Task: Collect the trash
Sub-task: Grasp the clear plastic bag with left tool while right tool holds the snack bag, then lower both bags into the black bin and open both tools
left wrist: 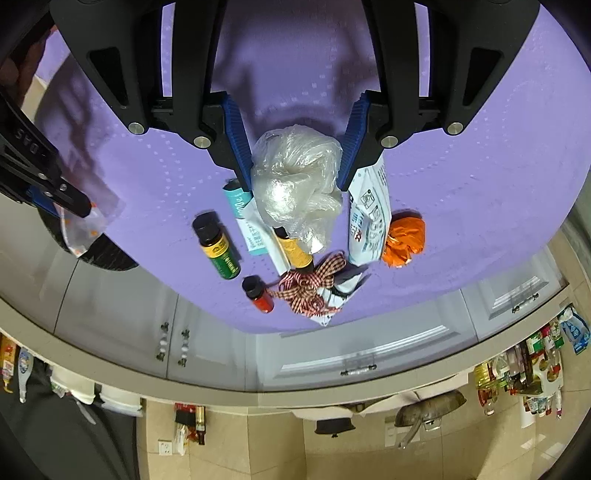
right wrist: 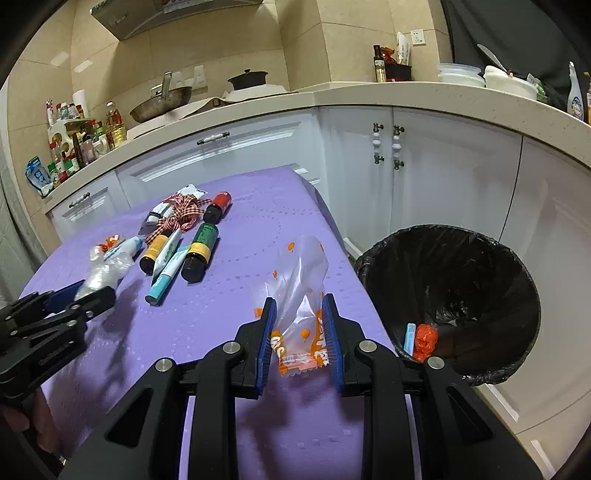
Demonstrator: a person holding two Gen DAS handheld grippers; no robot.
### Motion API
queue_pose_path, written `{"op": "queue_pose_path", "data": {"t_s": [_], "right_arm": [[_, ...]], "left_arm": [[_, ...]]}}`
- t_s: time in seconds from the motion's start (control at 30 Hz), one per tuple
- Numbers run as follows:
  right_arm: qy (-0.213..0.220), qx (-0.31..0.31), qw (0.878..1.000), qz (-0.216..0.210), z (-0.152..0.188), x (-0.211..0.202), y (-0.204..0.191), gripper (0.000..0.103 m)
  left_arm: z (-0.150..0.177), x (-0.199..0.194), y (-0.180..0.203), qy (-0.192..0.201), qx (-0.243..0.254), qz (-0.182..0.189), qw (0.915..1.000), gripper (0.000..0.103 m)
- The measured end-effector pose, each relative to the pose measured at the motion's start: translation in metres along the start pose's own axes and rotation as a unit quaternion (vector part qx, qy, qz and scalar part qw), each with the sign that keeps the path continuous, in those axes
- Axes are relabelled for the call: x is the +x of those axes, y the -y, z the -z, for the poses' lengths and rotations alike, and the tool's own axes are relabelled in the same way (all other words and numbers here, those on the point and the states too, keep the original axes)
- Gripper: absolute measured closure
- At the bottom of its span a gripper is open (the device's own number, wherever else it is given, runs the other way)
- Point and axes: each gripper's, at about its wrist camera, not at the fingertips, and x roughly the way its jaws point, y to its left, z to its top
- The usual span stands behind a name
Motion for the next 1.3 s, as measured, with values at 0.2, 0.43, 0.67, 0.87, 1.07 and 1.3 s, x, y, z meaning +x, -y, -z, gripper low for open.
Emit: {"op": "queue_pose_path", "data": {"t_s": [0.2,0.43,0.67,0.87,1.07,1.3], "right_arm": [[0.010,0.002,1.000,0.012,-0.003,-0.008,0.005,0.077],[0.015,0.008,1.000,0.018,-0.003,-0.012,0.012,0.077],[0.016,0.009,1.000,0.023,-0.004,-0.013,0.014,0.077],[0.023,0.019,0.999,0.040,-0.006,-0.018,0.028,0.077],[0.033,0.028,0.997,0.071,-0.010,-0.025,0.052,0.077],[0.047,0.040,0.992,0.113,-0.015,-0.034,0.087,0.077]], "left_arm": [[-0.006,-0.014,0.003,0.019,0.004,0.009,0.9998,0.059],[-0.001,-0.016,0.008,0.021,0.012,0.015,0.9996,0.059],[-0.002,-0.019,0.012,0.027,0.015,0.018,0.9994,0.059],[-0.009,-0.022,0.029,0.040,0.024,0.035,0.9983,0.059],[-0.020,-0.020,0.057,0.053,0.041,0.058,0.9960,0.059],[-0.037,-0.006,0.103,0.057,0.065,0.091,0.9920,0.059]]}}
